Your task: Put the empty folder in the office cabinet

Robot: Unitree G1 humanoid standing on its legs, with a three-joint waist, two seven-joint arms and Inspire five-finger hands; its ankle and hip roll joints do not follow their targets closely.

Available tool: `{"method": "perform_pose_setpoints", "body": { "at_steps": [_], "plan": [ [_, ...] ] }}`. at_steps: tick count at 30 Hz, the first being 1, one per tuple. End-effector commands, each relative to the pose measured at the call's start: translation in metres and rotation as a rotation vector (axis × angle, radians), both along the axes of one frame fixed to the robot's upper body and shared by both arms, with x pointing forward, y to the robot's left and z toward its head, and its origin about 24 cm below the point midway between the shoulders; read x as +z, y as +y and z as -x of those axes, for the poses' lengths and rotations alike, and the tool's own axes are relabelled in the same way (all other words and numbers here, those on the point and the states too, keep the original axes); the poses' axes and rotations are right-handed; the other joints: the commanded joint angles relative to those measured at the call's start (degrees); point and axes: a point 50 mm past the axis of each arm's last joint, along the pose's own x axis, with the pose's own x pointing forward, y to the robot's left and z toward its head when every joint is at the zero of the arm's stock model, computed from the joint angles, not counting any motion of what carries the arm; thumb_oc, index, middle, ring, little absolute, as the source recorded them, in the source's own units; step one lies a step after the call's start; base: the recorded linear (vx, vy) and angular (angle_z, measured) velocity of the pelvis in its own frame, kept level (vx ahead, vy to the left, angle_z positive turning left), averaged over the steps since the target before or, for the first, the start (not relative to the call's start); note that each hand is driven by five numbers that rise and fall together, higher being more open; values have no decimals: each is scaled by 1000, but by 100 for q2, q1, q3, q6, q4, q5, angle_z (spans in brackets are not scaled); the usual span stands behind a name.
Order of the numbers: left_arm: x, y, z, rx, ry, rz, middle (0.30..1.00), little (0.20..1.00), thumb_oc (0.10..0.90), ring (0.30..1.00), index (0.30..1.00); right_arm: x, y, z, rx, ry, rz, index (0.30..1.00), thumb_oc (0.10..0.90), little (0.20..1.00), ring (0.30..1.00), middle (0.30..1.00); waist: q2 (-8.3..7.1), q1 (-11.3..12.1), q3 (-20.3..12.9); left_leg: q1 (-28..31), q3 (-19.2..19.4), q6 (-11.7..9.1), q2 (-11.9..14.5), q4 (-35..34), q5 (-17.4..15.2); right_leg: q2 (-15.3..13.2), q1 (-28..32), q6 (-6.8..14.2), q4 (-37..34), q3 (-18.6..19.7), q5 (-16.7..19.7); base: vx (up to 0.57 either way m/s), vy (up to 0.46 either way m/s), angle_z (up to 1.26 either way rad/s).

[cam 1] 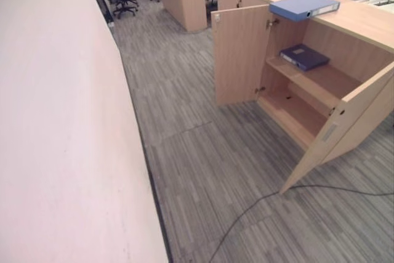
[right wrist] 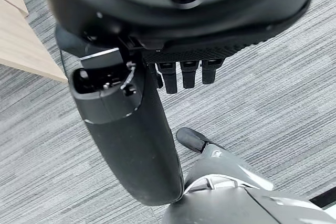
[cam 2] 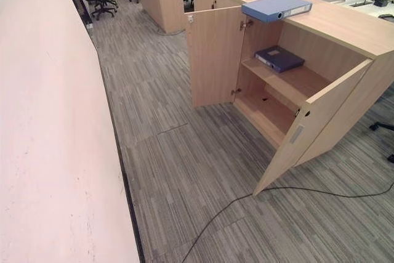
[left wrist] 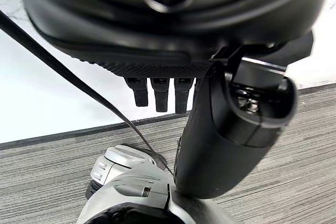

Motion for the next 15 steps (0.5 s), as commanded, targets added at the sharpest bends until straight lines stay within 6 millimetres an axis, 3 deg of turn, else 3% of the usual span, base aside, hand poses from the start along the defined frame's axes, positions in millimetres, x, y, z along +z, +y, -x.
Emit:
{"method": "perform_pose_setpoints", "body": {
  "at_steps": [1, 2, 4, 5, 6, 7, 9, 10, 12, 13, 15],
  "plan": [
    [6, 36, 19, -27, 95, -108, 900, 900, 800, 900, 900, 0, 4, -10, 80, 10, 0, 900, 800, 900, 900, 900, -450, 77, 87, -69, -49, -54, -189, -576, 41, -244, 210, 149, 232, 79, -293, 138, -121, 0],
    [6, 37, 21, -17, 98, -107, 900, 900, 800, 900, 900, 0, 4, -10, 84, 11, -1, 900, 800, 900, 900, 900, -455, 84, 95, 33, -23, -60, -133, -576, -76, -214, 226, 142, 339, 197, -453, 98, -127, -7],
    [6, 36, 24, 18, 100, -90, 900, 900, 800, 900, 900, 2, 1, -12, 83, 10, 4, 900, 800, 900, 900, 900, -530, 118, 266, -576, 273, -118, -282, 884, -485, -317, 131, 19, 630, 405, -653, 30, -117, -18],
    [6, 36, 24, 28, 96, -86, 900, 900, 800, 900, 900, 3, -1, -14, 89, 9, 10, 900, 800, 900, 900, 900, -541, 187, 361, -845, 289, -196, -362, 1523, -457, -323, 151, -23, 621, 467, -674, -7, -65, -26],
    [6, 36, 24, 28, 96, -86, 900, 900, 800, 900, 900, 3, -1, -15, 89, 9, 10, 900, 800, 900, 900, 900, -534, 189, 357, -873, 291, -197, -354, 1567, -480, -315, 142, -26, 623, 468, -676, -21, -90, -30],
    [6, 36, 21, 33, 87, -87, 900, 900, 800, 900, 900, 5, -5, -19, 103, 7, 26, 900, 800, 900, 900, 900, -541, 296, 508, -1220, 187, -295, -391, 2114, -157, -286, 196, -75, 589, 523, -708, -31, -84, -33],
    [6, 36, 22, 27, 92, -83, 900, 900, 800, 900, 900, 6, -5, -25, 127, 1, 36, 900, 800, 900, 900, 900, -548, 398, 592, -1850, 28, -403, -450, 2429, 151, -229, 233, -128, 543, 556, -757, 83, -90, -22],
    [6, 35, 30, 29, 113, -79, 900, 900, 800, 900, 900, 6, -3, -30, 153, -6, 33, 900, 800, 900, 900, 900, -623, 520, 598, -2025, -29, -359, -289, 1836, 180, -226, 396, -83, 481, 599, -794, 205, -8, -10],
    [6, 36, 33, 44, 118, -85, 900, 900, 800, 900, 900, 8, -1, -38, 178, -24, 36, 900, 800, 900, 900, 900, -568, 569, 610, -2101, -152, -379, 156, 1049, 864, -191, 441, -52, 505, 667, -781, 172, 36, -9],
    [6, 36, 33, 44, 118, -85, 900, 900, 800, 900, 900, 8, -1, -38, 178, -24, 36, 900, 800, 900, 900, 900, -570, 573, 615, -2088, -147, -380, 157, 1035, 871, -193, 445, -53, 505, 671, -782, 144, 40, -20],
    [6, 36, 35, 81, 111, -92, 900, 900, 800, 900, 900, 10, 1, -50, 207, -46, 42, 900, 800, 900, 900, 900, -527, 653, 682, -2241, -271, -447, 837, -26, 1233, -209, 522, -4, 576, 877, -930, 200, 76, -29]
  ]
}}
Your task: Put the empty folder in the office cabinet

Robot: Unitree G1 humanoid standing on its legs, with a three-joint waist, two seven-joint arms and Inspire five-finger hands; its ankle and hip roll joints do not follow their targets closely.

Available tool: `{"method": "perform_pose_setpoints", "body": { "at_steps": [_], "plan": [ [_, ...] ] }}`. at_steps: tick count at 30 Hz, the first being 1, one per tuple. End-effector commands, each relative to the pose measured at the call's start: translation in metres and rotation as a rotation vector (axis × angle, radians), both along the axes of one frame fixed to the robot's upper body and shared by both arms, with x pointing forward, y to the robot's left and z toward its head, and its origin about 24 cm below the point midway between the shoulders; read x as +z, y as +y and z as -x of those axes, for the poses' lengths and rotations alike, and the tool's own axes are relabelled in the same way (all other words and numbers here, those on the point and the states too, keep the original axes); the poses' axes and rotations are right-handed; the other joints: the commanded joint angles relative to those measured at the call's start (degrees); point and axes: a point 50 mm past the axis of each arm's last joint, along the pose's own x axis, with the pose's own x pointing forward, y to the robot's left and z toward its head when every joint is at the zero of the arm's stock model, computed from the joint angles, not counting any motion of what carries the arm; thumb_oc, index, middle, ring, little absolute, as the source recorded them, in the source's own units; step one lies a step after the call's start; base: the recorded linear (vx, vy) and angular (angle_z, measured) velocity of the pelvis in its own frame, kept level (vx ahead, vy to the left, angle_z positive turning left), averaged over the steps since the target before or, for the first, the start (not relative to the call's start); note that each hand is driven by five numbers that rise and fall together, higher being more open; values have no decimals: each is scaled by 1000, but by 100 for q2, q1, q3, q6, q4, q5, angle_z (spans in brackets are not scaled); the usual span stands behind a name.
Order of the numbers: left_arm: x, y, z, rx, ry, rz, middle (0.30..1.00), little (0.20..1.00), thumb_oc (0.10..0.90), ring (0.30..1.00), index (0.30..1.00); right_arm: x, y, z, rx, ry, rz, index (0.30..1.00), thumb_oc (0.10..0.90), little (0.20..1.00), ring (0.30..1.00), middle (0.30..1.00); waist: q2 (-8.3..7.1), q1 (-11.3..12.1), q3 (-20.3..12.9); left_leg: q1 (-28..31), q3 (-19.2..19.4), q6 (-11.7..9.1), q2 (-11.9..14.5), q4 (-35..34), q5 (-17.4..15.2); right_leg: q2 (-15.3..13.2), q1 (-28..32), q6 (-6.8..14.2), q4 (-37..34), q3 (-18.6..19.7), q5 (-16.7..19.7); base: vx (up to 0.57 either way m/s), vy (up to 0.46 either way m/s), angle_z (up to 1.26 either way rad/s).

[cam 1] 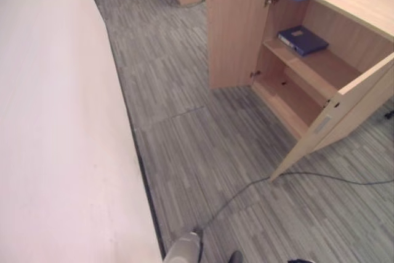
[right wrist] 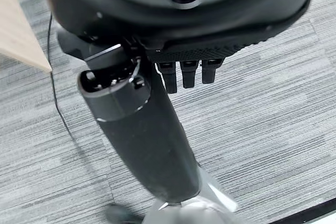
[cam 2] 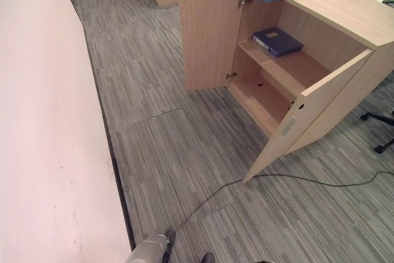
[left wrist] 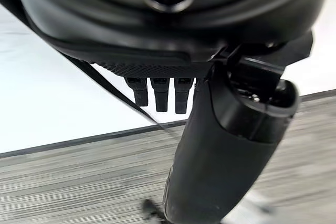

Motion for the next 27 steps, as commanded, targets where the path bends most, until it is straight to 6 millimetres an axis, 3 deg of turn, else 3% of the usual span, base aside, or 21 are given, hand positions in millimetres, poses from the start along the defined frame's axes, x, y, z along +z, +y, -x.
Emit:
{"method": "perform_pose_setpoints", "body": {
  "at_steps": [1, 3, 7, 9, 10, 11, 12, 13, 14, 15, 16, 17, 19, 20, 22, 23, 24, 25, 27],
  "plan": [
    [4, 18, 16, 50, 17, -64, 900, 900, 800, 900, 900, 7, -12, -13, 43, -30, 47, 900, 800, 900, 900, 900, -17, 216, -93, -112, -37, 287, 625, -781, 266, -268, 380, 585, 527, 305, -807, 256, 108, -32],
    [3, 15, 23, 87, 29, -60, 900, 900, 800, 900, 900, 6, -11, -12, 67, -12, 52, 900, 800, 900, 900, 900, 72, 299, -171, -327, -156, 115, 1033, -923, 337, -281, 612, 701, 498, 526, -940, 335, 185, -57],
    [3, 11, 39, 107, 64, -53, 900, 900, 800, 900, 900, 3, -7, -2, 104, 31, 43, 900, 800, 900, 900, 900, 255, 473, -435, -233, -273, -95, 1082, -923, 464, -259, 919, 804, 293, 626, -981, 388, 271, -49],
    [4, 11, 45, 119, 81, -55, 900, 900, 800, 900, 900, 0, -2, 4, 118, 56, 25, 900, 800, 900, 900, 900, 260, 581, -661, -52, 37, -195, 1014, -923, 537, -581, 973, 1074, 183, 508, -768, 362, 332, -65],
    [4, 11, 45, 119, 81, -56, 900, 900, 800, 900, 900, 0, -2, 4, 118, 56, 24, 900, 800, 900, 900, 900, 253, 586, -657, -43, 47, -192, 1008, -923, 534, -590, 978, 1077, 180, 512, -767, 430, 419, -61],
    [4, 12, 46, 107, 80, -59, 900, 900, 800, 900, 900, -2, 0, 10, 126, 77, 10, 900, 800, 900, 900, 900, 230, 618, -770, 96, 225, -118, 853, -923, 546, -953, 1039, 1315, 140, 393, -561, 291, 296, -45],
    [4, 12, 46, 107, 80, -59, 900, 900, 800, 900, 900, -2, 0, 10, 126, 78, 10, 900, 800, 900, 900, 900, 222, 624, -766, 104, 237, -115, 847, -923, 543, -964, 1042, 1319, 140, 398, -561, 422, 429, -27],
    [5, 15, 46, 94, 81, -69, 900, 900, 800, 900, 900, -4, 3, 14, 140, 88, 3, 900, 800, 900, 900, 900, 155, 657, -820, 182, 269, -58, 712, -923, 483, -1162, 1018, 1423, 176, 359, -412, 283, 291, -14],
    [5, 17, 47, 79, 85, -73, 900, 900, 800, 900, 900, -6, 6, 19, 155, 109, -6, 900, 800, 900, 900, 900, 82, 690, -883, 232, 314, 24, 530, -923, 391, -1385, 970, 1556, 224, 318, -181, 499, 538, -15],
    [6, 23, 43, 56, 76, -88, 900, 900, 800, 900, 900, -7, 12, 20, 170, 117, -19, 900, 800, 900, 900, 900, -42, 723, -929, 330, 405, 189, 215, -923, 239, -1774, 874, 1729, 384, 220, 313, 474, 526, -12],
    [7, 26, 40, 46, 71, -95, 900, 900, 800, 900, 900, -7, 13, 19, 168, 111, -20, 900, 800, 900, 900, 900, -117, 741, -938, 344, 431, 288, 35, -923, 161, -1962, 818, 1804, 476, 187, 592, 329, 372, -9],
    [7, 26, 40, 46, 71, -95, 900, 900, 800, 900, 900, -7, 13, 19, 168, 111, -20, 900, 800, 900, 900, 900, -129, 742, -938, 343, 437, 293, 23, -923, 160, -1976, 817, 1811, 475, 187, 593, 228, 254, -9],
    [9, 36, 28, 12, 43, -127, 900, 900, 800, 900, 900, -6, 18, 6, 164, 63, -25, 900, 800, 900, 900, 900, -304, 766, -953, 322, 442, 537, -447, -923, -21, -2406, 675, 1943, 710, 14, 1254, 269, 319, 8],
    [9, 36, 28, 12, 43, -127, 900, 900, 800, 900, 900, -6, 18, 6, 164, 63, -24, 900, 800, 900, 900, 900, -304, 763, -965, 308, 439, 539, -446, -923, -16, -2402, 667, 1943, 702, 11, 1262, 239, 279, 19],
    [10, 40, 19, -23, 22, -142, 900, 900, 800, 900, 900, -4, 22, -7, 165, 19, -31, 900, 800, 900, 900, 900, -372, 788, -1017, 293, 369, 705, -785, -923, -139, -2661, 645, 1972, 818, -219, 1807, 235, 247, 27],
    [10, 40, 19, -23, 22, -142, 900, 900, 800, 900, 900, -4, 22, -7, 165, 19, -31, 900, 800, 900, 900, 900, -373, 786, -1018, 293, 367, 705, -787, -923, -139, -2661, 647, 1972, 817, -222, 1807, 275, 314, 53],
    [10, 40, 14, -44, 9, -148, 900, 900, 800, 900, 900, -1, 22, -19, 171, -13, -24, 900, 800, 900, 900, 900, -386, 799, -1051, 267, 294, 829, -1004, -923, -220, -2799, 619, 1972, 941, -311, 2237, 128, 158, 40],
    [10, 40, 14, -44, 9, -148, 900, 900, 800, 900, 900, -1, 22, -19, 171, -13, -24, 900, 800, 900, 900, 900, -386, 797, -1051, 267, 293, 830, -1006, -923, -220, -2800, 621, 1972, 940, -313, 2237, 187, 213, 39],
    [10, 39, 13, -62, 6, -143, 900, 900, 800, 900, 900, 3, 24, -31, 188, -47, -19, 900, 800, 900, 900, 900, -394, 839, -1077, 312, 169, 900, -1193, -923, -402, -2876, 658, 1972, 1039, -403, 2609, 198, 122, 28]
  ]
}}
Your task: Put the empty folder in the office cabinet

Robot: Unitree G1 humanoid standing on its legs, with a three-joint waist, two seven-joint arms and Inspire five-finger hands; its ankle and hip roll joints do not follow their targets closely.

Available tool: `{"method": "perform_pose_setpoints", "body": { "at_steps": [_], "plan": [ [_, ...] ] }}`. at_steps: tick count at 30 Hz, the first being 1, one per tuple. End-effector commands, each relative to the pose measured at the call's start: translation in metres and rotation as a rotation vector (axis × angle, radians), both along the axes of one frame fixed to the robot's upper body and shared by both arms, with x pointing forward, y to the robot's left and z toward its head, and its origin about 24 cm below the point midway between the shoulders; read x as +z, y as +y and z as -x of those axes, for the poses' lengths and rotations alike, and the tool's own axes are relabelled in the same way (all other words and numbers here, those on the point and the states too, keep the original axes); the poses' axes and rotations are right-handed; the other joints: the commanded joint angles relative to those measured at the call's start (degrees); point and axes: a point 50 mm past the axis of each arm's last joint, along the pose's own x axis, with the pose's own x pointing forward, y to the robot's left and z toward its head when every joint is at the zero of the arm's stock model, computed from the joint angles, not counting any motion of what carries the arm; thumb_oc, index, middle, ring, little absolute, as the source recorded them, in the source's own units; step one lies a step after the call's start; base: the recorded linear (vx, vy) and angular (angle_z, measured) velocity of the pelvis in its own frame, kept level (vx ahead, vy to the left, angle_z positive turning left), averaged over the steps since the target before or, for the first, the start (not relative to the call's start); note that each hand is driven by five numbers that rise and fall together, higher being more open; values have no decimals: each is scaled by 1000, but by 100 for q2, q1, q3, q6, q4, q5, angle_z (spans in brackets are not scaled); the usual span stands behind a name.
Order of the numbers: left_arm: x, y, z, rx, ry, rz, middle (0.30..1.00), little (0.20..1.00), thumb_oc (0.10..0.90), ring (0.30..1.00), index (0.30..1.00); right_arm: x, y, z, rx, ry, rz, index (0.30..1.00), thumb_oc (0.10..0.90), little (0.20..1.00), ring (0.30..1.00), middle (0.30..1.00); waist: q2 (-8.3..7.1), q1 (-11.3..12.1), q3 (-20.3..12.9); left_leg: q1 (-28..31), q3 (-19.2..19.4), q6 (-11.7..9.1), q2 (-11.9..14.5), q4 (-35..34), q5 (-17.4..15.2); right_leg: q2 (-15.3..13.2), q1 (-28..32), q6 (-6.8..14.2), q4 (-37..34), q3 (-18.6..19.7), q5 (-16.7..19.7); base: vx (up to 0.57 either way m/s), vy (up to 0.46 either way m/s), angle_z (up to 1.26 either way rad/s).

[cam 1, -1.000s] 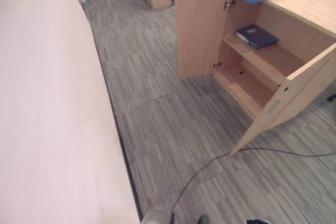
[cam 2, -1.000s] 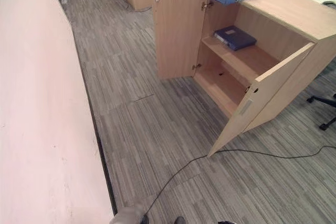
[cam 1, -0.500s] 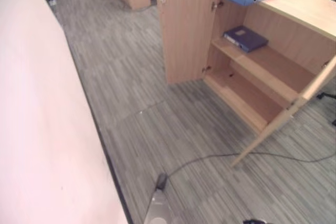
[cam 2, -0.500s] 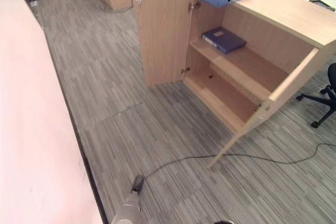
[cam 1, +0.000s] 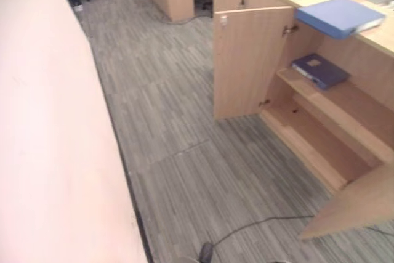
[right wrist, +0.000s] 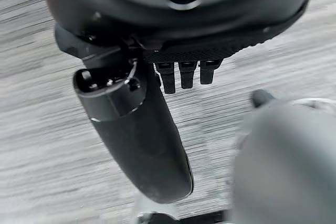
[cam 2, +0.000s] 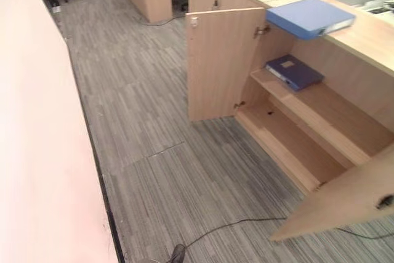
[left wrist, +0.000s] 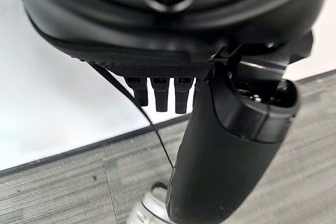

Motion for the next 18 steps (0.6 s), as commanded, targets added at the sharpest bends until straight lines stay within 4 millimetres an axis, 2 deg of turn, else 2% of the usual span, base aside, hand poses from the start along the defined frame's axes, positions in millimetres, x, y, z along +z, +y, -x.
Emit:
{"method": "perform_pose_setpoints", "body": {
  "at_steps": [1, 2, 3, 5, 6, 7, 11, 12, 13, 14, 15, 16, 17, 18],
  "plan": [
    [4, 14, 19, 9, 46, -66, 900, 900, 800, 900, 900, 13, -25, -27, 10, -82, 69, 900, 800, 900, 900, 900, 109, 189, 41, -610, -409, -620, 351, -13, -66, -89, 118, 125, -570, -71, 1521, 205, 146, 33],
    [3, 13, 19, -2, 43, -62, 900, 900, 800, 900, 900, 16, -25, -36, 17, -107, 74, 900, 800, 900, 900, 900, 117, 211, 31, -657, -459, -577, 257, -13, -105, -136, 108, 125, -539, -163, 1793, 66, 79, 18],
    [3, 13, 19, -2, 43, -62, 900, 900, 800, 900, 900, 16, -25, -36, 17, -108, 74, 900, 800, 900, 900, 900, 116, 210, 29, -660, -459, -576, 256, -13, -104, -136, 107, 125, -541, -164, 1795, 103, 122, 18],
    [3, 12, 20, -10, 49, -55, 900, 900, 800, 900, 900, 18, -25, -43, 6, -134, 70, 900, 800, 900, 900, 900, 150, 218, 26, -662, -519, -520, 147, -13, -144, -226, 104, 125, -462, -208, 2029, 141, 191, 10],
    [3, 11, 24, -13, 65, -53, 900, 900, 800, 900, 900, 19, -26, -44, -7, -140, 70, 900, 800, 900, 900, 900, 189, 176, 1, -569, -556, -413, -9, -13, -229, -435, 10, 125, -88, -133, 2164, 161, 231, 2],
    [3, 11, 24, -13, 65, -53, 900, 900, 800, 900, 900, 19, -26, -44, -7, -140, 70, 900, 800, 900, 900, 900, 185, 181, 1, -572, -548, -409, -13, -13, -228, -445, -3, 125, -76, -120, 2164, 182, 266, -2],
    [4, 13, 34, -23, 110, -53, 900, 900, 800, 900, 900, 17, -27, -39, -21, -134, 75, 900, 800, 900, 900, 900, 280, 5, 199, -77, -590, -122, -318, -13, -454, -995, -594, 125, 1743, 450, 2172, 129, 267, 9],
    [4, 14, 34, -24, 114, -52, 900, 900, 800, 900, 900, 17, -28, -38, -22, -128, 76, 900, 800, 900, 900, 900, 314, -16, 282, 92, -545, -54, -327, -13, -530, -992, -797, 125, 1883, 571, 2172, 182, 239, -3],
    [3, 12, 34, -27, 106, -46, 900, 900, 800, 900, 900, 17, -28, -39, -20, -131, 79, 900, 800, 900, 900, 900, 444, -31, 458, 370, -479, 10, -202, -13, -578, -630, -1368, -4, 1988, 536, 1488, 139, 154, -23],
    [3, 12, 33, -28, 106, -45, 900, 900, 800, 900, 900, 17, -29, -39, -20, -132, 80, 900, 800, 900, 900, 900, 445, -22, 459, 366, -469, 6, -200, -13, -579, -632, -1388, -8, 2008, 551, 1472, 115, 83, -35],
    [2, 9, 32, -21, 92, -39, 900, 900, 800, 900, 900, 22, -33, -49, -25, -161, 95, 900, 800, 900, 900, 900, 672, -141, 713, 646, -500, 18, -15, -13, -506, 6, -2230, -224, 2195, 512, 522, 19, -16, -65],
    [2, 8, 32, -21, 90, -37, 900, 900, 800, 900, 900, 23, -34, -50, -24, -163, 97, 900, 800, 900, 900, 900, 687, -104, 721, 647, -465, -6, 19, -13, -529, 38, -2263, -259, 2222, 542, 481, 33, -39, -54],
    [1, 6, 31, -11, 82, -33, 900, 900, 800, 900, 900, 26, -36, -56, -26, -179, 105, 900, 800, 900, 900, 900, 792, -211, 880, 820, -457, -32, 107, -13, -514, 435, -2614, -291, 2058, 539, 337, 119, -119, -36],
    [1, 4, 27, -2, 62, -30, 900, 900, 800, 900, 900, 29, -40, -61, -29, -195, 113, 900, 800, 900, 900, 900, 784, -471, 1141, 1184, -493, -87, 120, -13, -609, 1381, -3085, -282, 1165, 428, 386, 198, -148, -37]
  ]
}}
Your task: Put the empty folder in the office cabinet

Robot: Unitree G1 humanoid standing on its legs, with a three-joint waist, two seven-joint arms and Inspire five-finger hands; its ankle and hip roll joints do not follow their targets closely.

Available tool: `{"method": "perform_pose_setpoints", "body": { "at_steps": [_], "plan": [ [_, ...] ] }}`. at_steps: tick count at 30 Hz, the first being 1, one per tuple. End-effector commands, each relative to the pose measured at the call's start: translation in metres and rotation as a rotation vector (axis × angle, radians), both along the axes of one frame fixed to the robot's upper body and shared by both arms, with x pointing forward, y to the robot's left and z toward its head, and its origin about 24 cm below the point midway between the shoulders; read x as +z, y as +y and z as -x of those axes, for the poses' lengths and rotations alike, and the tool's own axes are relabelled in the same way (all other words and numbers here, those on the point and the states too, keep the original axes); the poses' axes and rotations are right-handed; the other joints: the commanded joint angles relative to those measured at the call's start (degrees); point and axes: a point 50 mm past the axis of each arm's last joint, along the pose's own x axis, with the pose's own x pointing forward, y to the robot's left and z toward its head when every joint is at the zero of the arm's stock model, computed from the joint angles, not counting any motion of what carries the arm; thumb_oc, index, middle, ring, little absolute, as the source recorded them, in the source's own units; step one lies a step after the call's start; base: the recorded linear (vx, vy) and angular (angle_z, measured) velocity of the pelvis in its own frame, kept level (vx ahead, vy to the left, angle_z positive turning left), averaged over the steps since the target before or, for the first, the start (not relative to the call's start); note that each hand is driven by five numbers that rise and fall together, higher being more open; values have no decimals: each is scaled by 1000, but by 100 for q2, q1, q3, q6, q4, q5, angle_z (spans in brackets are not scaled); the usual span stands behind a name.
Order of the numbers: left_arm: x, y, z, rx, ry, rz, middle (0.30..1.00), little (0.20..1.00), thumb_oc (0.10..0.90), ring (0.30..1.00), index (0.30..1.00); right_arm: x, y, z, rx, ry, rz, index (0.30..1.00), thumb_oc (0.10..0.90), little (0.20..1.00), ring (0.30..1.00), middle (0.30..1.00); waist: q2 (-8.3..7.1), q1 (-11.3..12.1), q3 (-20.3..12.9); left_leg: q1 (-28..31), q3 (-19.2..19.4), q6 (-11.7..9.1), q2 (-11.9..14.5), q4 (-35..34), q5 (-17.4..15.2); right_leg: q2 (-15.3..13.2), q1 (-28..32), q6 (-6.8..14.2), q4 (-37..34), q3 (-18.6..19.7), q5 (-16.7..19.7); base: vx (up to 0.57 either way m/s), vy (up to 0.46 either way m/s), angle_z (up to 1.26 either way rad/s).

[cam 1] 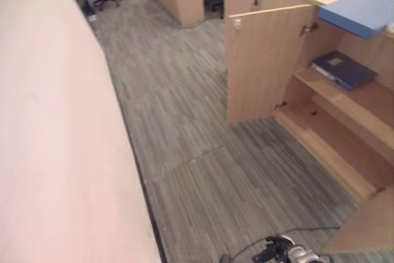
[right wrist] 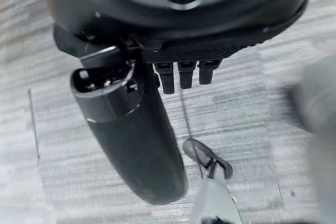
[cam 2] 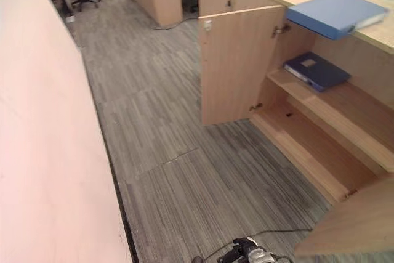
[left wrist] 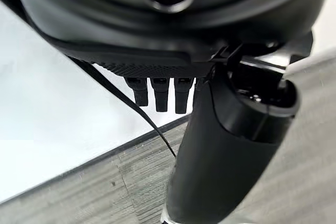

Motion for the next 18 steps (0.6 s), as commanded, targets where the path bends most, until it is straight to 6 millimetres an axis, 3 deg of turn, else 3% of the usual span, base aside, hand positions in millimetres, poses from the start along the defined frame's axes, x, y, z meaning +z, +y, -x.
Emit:
{"method": "perform_pose_setpoints", "body": {
  "at_steps": [1, 2, 3, 5, 7, 8, 10, 11, 13, 17, 18],
  "plan": [
    [8, 35, 8, 89, -6, -118, 900, 900, 800, 900, 900, 15, -27, -22, -50, -73, 51, 900, 800, 900, 900, 900, -264, -234, 614, 311, -661, -535, -150, -263, -192, 1396, -709, -115, -2130, -167, 1631, 192, -125, -36],
    [8, 36, 8, 90, -7, -119, 900, 900, 800, 900, 900, 15, -27, -22, -49, -73, 50, 900, 800, 900, 900, 900, -246, -235, 623, 329, -663, -541, -124, -263, -203, 1431, -663, -119, -2188, -185, 1653, 311, -169, -8],
    [9, 38, 7, 89, -13, -116, 900, 900, 800, 900, 900, 12, -31, -12, -76, -49, 51, 900, 800, 900, 900, 900, -444, -344, 650, 531, -811, -559, -279, -263, -354, 1986, -825, -29, -3086, -209, 1989, 235, -120, 40],
    [9, 38, 7, 100, -8, -107, 900, 900, 800, 900, 900, 8, -34, 0, -122, -29, 50, 900, 800, 900, 900, 900, -524, -394, 634, 611, -981, -570, -388, -263, -422, 2008, -779, -30, -3418, -268, 2030, 347, -154, 50],
    [8, 36, 18, 105, 26, -99, 900, 900, 800, 900, 900, 0, -37, 27, -203, 19, 34, 900, 800, 900, 900, 900, -625, -422, 362, 760, -1108, -692, -420, -263, -723, 2012, -101, -376, -4181, -533, 1616, 406, -138, 78],
    [8, 35, 19, 125, 29, -99, 900, 900, 800, 900, 900, -2, -40, 40, -230, 39, 29, 900, 800, 900, 900, 900, -608, -472, 278, 881, -1101, -674, -369, -263, -838, 1976, -166, -414, -4006, -560, 1617, 418, -85, 86],
    [7, 31, 23, 170, 33, -81, 900, 900, 800, 900, 900, -7, -42, 65, -271, 97, 26, 900, 800, 900, 900, 900, -567, -576, 89, 1099, -1263, -752, -191, -263, -995, 2067, 70, -577, -4092, -601, 1275, 349, -81, 54],
    [7, 30, 24, 170, 34, -81, 900, 900, 800, 900, 900, -7, -42, 65, -271, 98, 26, 900, 800, 900, 900, 900, -559, -583, 86, 1105, -1268, -753, -183, -263, -1001, 2071, 76, -577, -4090, -609, 1268, 233, -56, 74],
    [5, 25, 15, 193, 10, -64, 900, 900, 800, 900, 900, -11, -39, 87, -260, 179, 18, 900, 800, 900, 900, 900, -419, -655, 7, 1186, -1276, -744, 49, -263, -1057, 2045, 107, -691, -3861, -887, 1070, 228, -81, 62],
    [4, 19, 4, 152, -22, -49, 900, 900, 800, 900, 900, -9, -43, 82, -266, 151, 26, 900, 800, 900, 900, 900, -360, -733, -21, 1126, -1282, -713, 122, -263, -1116, 2131, 64, -709, -3825, -882, 971, 154, -40, 8],
    [4, 17, -7, 135, -58, -45, 900, 900, 800, 900, 900, -7, -45, 70, -277, 101, 29, 900, 800, 900, 900, 900, -323, -772, 25, 1032, -1242, -693, 131, -263, -1108, 2160, -17, -727, -3795, -809, 936, 19, 14, -4]
  ]
}}
